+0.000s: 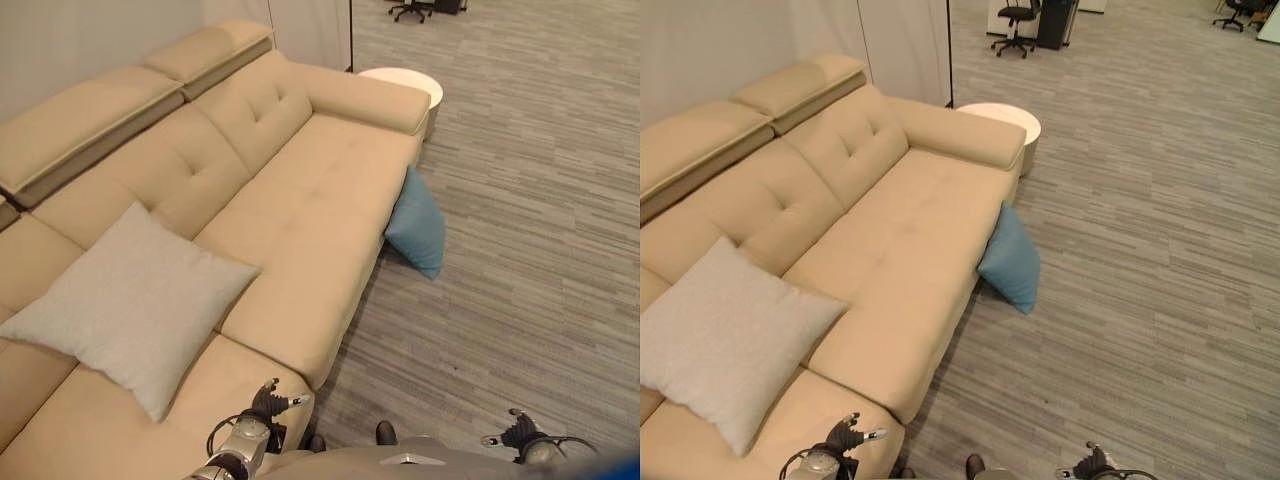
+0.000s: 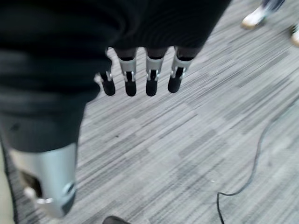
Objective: Pick up all the scattered cushions and arrange them neatly on the sofa.
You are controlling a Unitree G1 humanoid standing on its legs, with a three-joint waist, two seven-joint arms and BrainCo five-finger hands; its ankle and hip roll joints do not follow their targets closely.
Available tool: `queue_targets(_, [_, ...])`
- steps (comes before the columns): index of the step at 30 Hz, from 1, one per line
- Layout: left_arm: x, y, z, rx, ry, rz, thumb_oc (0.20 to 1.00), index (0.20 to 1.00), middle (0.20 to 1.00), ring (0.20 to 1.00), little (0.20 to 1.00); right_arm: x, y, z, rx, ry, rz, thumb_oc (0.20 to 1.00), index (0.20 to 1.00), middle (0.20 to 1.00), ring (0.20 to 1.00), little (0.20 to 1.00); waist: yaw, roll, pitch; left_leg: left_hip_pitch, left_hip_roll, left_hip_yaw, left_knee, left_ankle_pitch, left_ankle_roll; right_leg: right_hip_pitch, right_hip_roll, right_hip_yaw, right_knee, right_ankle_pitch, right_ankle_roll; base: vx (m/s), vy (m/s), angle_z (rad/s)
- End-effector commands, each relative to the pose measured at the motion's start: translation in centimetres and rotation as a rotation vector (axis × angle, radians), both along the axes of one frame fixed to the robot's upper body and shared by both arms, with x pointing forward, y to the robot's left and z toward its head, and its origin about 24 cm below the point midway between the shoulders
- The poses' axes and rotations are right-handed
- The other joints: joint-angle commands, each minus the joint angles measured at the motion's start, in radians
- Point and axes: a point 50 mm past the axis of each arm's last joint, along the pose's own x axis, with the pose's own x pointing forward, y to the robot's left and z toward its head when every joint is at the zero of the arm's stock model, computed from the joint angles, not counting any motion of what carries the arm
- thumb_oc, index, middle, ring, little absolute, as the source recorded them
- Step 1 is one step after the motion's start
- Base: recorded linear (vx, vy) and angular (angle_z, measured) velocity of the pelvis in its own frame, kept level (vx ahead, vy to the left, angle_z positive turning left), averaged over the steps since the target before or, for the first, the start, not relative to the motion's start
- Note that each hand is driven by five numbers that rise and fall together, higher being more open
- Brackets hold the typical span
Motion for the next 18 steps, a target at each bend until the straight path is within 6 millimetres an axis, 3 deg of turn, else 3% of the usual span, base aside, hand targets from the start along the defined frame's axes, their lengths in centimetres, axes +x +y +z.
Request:
queue_targets(1, [0.1,-0.1,0.1,0.021,-0.008,-0.1,1.0,1.0,1.0,1.0,1.0,2.2,-0.1,0.8,-0.012,-0.083,-0.001,1.0,1.0,1.0,1.0,1.0,0.024,0.004,0.014,-0.027,-0.014,0.05,0.076,-0.1,-0.009,-0.063,-0.031,-0.07,-0.003,0.038,0.117,-0.17,0.135,-0.71])
queue_targets(2, [0.7,0.5,0.4,0.043,-0.021,-0.118,1.0,1.0,1.0,1.0,1.0,2.4,-0.1,0.9,-0.014,-0.088,0.001,1.0,1.0,1.0,1.0,1.0,0.022,0.0,0.03,-0.032,-0.015,0.08,0.061,-0.09,-0.002,-0.094,-0.039,-0.064,-0.002,0.061,0.136,-0.18,0.108,-0.86])
queue_targets(4, [1.2,1.2,0.7,0.074,-0.026,-0.135,1.0,1.0,1.0,1.0,1.0,2.1,0.3,0.6,-0.01,-0.076,0.002,1.0,1.0,1.0,1.0,1.0,0.026,-0.002,0.052,-0.038,-0.009,0.111,0.06,-0.083,0.005,-0.124,-0.043,-0.089,0.011,0.067,0.14,-0.21,0.083,-1.03])
queue_targets(7, [1.4,1.7,0.9,0.095,-0.022,-0.125,1.0,1.0,1.0,1.0,1.0,1.9,0.4,0.5,-0.013,-0.063,0.007,1.0,1.0,1.0,1.0,1.0,0.056,0.012,0.065,-0.043,0.017,0.165,0.054,-0.073,0.006,-0.105,-0.104,-0.297,0.052,0.019,0.109,-0.15,0.024,-1.08])
queue_targets(12, [1.0,1.8,0.7,0.101,0.005,-0.139,1.0,1.0,1.0,1.0,1.0,0.4,0.0,0.1,-0.012,-0.024,-0.036,1.0,1.0,1.0,1.0,1.0,0.053,0.021,0.057,-0.034,0.026,0.192,0.046,-0.058,0.019,-0.073,-0.092,-0.265,0.132,-0.029,0.096,-0.07,-0.016,-0.48])
queue_targets(13, [0.9,1.6,0.6,0.094,0.007,-0.131,1.0,1.0,1.0,1.0,1.0,0.1,-0.2,0.1,-0.015,-0.021,-0.055,1.0,1.0,1.0,1.0,1.0,0.07,0.031,0.05,-0.045,0.044,0.233,0.05,-0.054,0.017,-0.041,-0.116,-0.34,0.165,-0.06,0.084,-0.14,-0.09,-0.32])
queue_targets(15, [0.9,1.1,0.5,0.07,-0.006,-0.112,1.0,1.0,1.0,1.0,1.0,0.3,0.0,0.0,-0.024,-0.012,-0.04,1.0,1.0,1.0,1.0,1.0,0.101,0.025,0.033,-0.034,0.069,0.31,0.053,-0.055,-0.004,0.016,-0.151,-0.477,0.118,-0.069,0.091,-0.03,-0.253,-0.93])
queue_targets(18, [1.1,0.6,0.5,0.056,-0.012,-0.126,1.0,1.0,1.0,1.0,1.0,0.5,0.0,0.1,-0.018,-0.034,-0.053,1.0,1.0,1.0,1.0,1.0,0.079,0.03,0.034,-0.016,0.102,0.32,0.084,-0.061,-0.029,0.03,-0.107,-0.418,0.069,-0.075,0.079,0.08,-0.325,-1.17])
